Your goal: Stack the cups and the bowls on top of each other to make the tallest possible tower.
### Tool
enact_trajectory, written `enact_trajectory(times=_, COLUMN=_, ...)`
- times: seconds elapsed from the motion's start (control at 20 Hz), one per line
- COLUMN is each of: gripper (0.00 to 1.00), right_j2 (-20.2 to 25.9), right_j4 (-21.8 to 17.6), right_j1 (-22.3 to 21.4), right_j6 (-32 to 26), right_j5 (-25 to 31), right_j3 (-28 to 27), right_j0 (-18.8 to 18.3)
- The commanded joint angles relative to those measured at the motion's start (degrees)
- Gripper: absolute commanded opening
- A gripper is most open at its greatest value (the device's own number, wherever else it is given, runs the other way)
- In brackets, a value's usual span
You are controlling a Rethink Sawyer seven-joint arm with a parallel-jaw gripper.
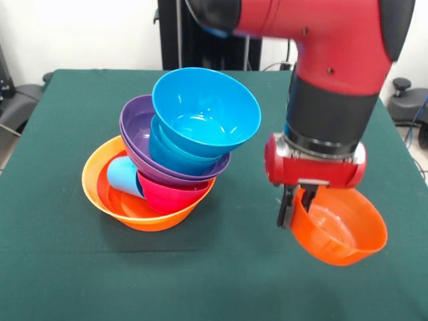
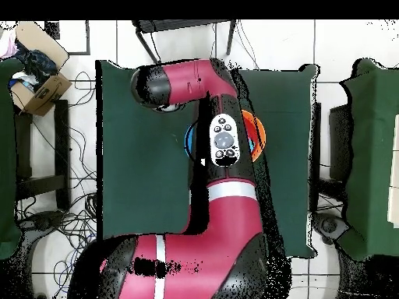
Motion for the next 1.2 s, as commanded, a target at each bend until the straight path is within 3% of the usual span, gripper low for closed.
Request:
enact_trajectory(times=0.05, gripper=0.0, right_j2=4.0, right_j4=2.3, right_j1=-8.5, right_j6=-8.0, right_j5=2.6, right_j3=9.4, right_j0=-2.7)
enact_trajectory(times=0.2, gripper=0.0, right_j2=6.9, right_j4=4.5, right_j1=-10.8, right_j6=-11.2, right_j5=2.7, right_j3=12.2, right_j0=-5.2)
enact_trajectory(times=0.7, gripper=0.0, right_j2=13.3, right_j4=6.2, right_j1=-17.5, right_j6=-19.1, right_j5=1.6, right_j3=20.3, right_j0=-12.2)
enact_trajectory(times=1.2, gripper=0.0, right_j2=19.7, right_j4=3.2, right_j1=-22.5, right_j6=-26.3, right_j5=2.2, right_j3=29.0, right_j0=-20.1)
